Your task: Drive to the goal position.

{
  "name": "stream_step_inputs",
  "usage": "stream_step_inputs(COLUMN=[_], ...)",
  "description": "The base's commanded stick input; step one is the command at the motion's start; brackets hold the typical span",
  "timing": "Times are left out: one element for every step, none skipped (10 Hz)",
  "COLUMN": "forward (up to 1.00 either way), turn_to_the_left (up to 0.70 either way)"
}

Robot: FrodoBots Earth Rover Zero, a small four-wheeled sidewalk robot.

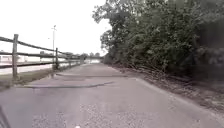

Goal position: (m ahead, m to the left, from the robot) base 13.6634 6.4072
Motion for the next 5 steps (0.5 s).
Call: stream_step_inputs(forward=[1.0,1.0,1.0,1.0,1.0], turn_to_the_left=[-0.07,-0.07,-0.06,-0.05,-0.03])
